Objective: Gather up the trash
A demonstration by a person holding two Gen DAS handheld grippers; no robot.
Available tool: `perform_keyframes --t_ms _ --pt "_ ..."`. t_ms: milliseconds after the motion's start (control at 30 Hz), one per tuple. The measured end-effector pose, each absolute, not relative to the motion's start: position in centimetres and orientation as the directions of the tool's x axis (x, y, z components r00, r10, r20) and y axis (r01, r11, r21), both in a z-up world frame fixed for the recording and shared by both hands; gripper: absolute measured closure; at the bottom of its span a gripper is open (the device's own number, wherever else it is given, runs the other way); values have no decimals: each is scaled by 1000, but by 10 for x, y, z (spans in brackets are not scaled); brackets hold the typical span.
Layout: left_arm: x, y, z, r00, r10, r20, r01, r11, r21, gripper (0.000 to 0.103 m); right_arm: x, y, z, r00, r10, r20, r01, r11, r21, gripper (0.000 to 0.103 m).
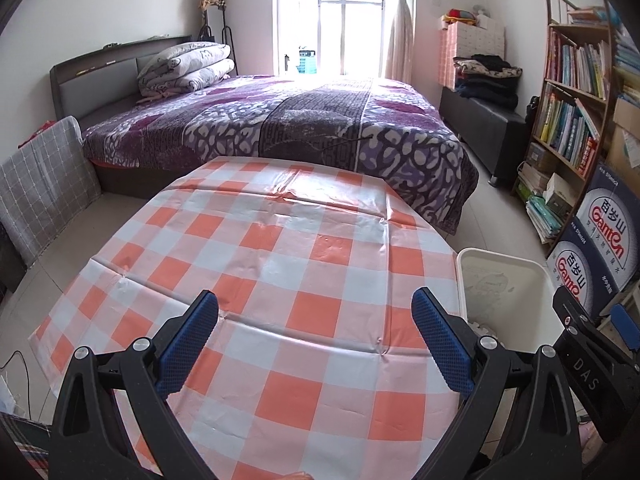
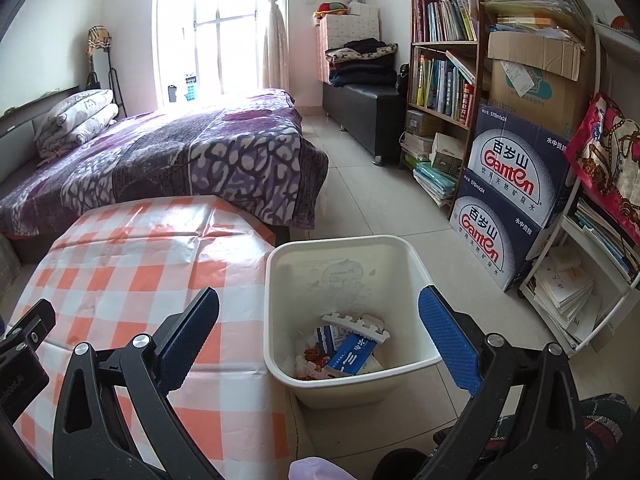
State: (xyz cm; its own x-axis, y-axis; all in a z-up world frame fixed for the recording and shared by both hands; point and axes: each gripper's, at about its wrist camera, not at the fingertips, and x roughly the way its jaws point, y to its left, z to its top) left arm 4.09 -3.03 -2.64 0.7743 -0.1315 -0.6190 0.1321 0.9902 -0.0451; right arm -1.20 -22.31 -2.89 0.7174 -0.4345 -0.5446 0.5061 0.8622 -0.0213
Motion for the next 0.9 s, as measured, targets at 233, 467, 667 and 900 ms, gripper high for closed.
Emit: perform_keyframes --t_ms 233,467,667,900 --pt "44 -30 -29 772 -119 -625 124 992 -37 9 -13 -223 -28 730 -412 -545 485 874 -11 7" --pt "46 -28 -30 768 -115 -629 117 992 -39 9 -12 -223 -30 726 -401 -559 480 877 -7 7" --pt "47 -28 -32 770 -108 -629 114 993 -30 9 -12 -223 -31 727 -389 -566 471 882 -2 7" --pt "48 -29 -36 764 -115 -634 124 992 -31 14 -10 -224 -33 722 -377 -580 465 885 4 7"
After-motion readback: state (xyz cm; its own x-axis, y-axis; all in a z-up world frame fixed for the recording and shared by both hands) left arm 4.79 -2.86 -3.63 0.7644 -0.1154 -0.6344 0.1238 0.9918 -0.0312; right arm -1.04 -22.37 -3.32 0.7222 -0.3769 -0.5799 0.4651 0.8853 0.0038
